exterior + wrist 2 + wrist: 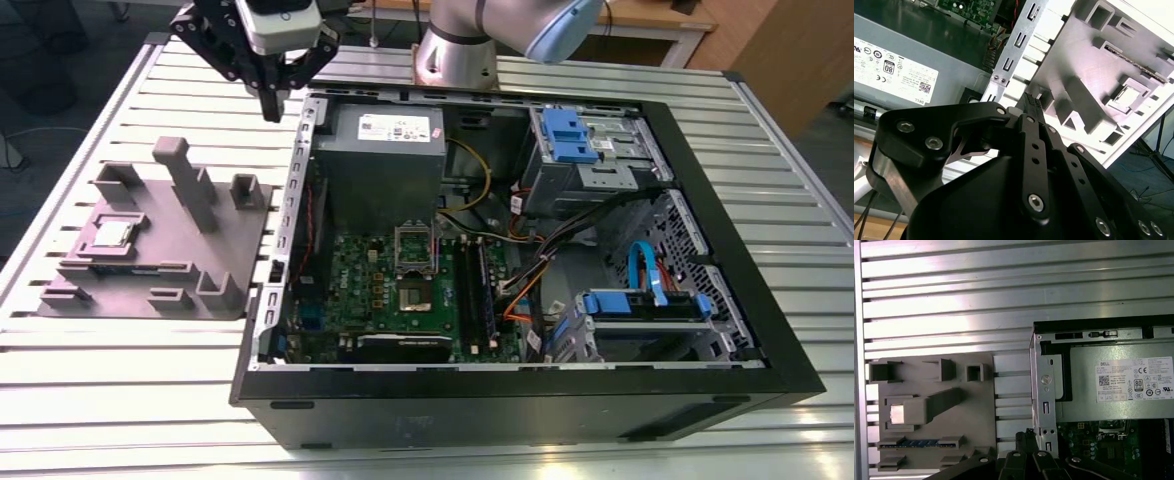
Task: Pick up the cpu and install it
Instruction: 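Reach for the cpu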
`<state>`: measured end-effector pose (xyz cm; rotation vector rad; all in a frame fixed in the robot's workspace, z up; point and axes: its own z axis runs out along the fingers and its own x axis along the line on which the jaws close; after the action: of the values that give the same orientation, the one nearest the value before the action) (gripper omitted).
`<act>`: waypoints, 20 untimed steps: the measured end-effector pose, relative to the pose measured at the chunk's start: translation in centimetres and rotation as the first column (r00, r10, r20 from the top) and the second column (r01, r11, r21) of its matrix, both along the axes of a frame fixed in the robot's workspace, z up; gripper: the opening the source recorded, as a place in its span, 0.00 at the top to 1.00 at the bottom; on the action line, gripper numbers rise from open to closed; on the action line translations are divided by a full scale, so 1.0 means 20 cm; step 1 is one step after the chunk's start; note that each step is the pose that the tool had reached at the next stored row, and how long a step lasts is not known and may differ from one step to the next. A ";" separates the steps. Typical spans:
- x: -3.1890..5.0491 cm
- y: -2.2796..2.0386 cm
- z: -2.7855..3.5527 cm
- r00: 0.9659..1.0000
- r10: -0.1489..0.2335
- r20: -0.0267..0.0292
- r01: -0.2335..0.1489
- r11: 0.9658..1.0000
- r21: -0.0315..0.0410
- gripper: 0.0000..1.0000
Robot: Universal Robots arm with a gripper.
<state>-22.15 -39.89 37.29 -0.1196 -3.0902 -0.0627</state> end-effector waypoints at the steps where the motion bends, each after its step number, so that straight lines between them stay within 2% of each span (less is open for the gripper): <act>1: -0.001 0.000 0.000 1.000 0.000 0.000 0.000 1.000 0.000 0.90; 20: -0.022 0.000 -0.003 1.000 0.000 0.000 0.000 1.000 0.000 0.90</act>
<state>-22.59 -39.89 37.22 -0.1196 -3.0903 -0.0627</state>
